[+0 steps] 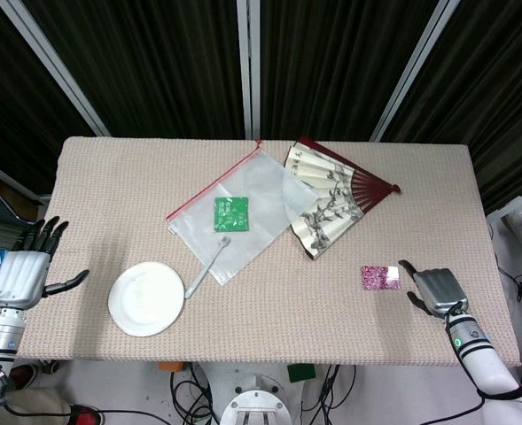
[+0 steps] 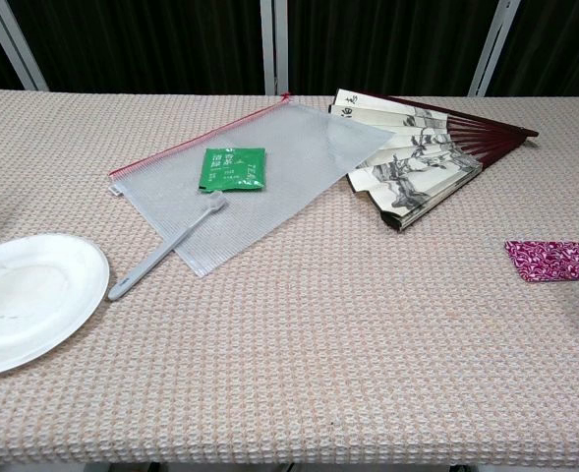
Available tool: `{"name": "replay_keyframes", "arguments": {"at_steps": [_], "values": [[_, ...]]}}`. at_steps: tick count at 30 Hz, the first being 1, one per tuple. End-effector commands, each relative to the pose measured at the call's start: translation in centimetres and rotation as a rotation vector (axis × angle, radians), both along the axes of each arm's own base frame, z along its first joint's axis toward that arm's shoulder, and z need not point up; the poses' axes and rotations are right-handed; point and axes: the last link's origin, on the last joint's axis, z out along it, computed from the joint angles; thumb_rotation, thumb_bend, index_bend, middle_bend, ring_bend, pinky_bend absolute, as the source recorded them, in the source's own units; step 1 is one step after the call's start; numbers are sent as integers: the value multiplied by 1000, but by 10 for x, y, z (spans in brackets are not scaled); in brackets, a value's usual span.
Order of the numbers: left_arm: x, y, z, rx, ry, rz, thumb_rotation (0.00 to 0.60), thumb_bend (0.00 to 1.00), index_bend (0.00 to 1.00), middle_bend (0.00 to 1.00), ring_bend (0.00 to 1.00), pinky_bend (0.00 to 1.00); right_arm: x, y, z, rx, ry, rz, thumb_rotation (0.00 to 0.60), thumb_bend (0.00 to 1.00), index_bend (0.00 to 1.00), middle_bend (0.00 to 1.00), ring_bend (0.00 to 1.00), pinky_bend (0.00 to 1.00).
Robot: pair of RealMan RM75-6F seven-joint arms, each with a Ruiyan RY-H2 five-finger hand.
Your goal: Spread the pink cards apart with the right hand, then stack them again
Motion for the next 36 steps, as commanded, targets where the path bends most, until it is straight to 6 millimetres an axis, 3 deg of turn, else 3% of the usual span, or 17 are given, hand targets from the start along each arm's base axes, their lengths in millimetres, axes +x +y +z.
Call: {"name": "replay_keyframes", "arguments": {"at_steps": [1,14,22,36], "values": [[0,0,0,-3,0,3,0,49,0,0,0,150,0,0,0,-1,0,1,600,965,175,962,889,828],[-3,0,-2,-11,-2,8,0,49,0,0,0,150,2,4,-11,108,-71,-70,600,989,167,998,928,856],[-5,0,-2,-16,0,19,0,50,0,0,0,150,4,-4,-20,180,-102,-106,600,1000,140,1000,949,868],[-9,-1,-2,-22,0,36,0,50,0,0,0,150,28,-8,-43,273,-131,-76,600,1000,138,1000,966,871]]}}
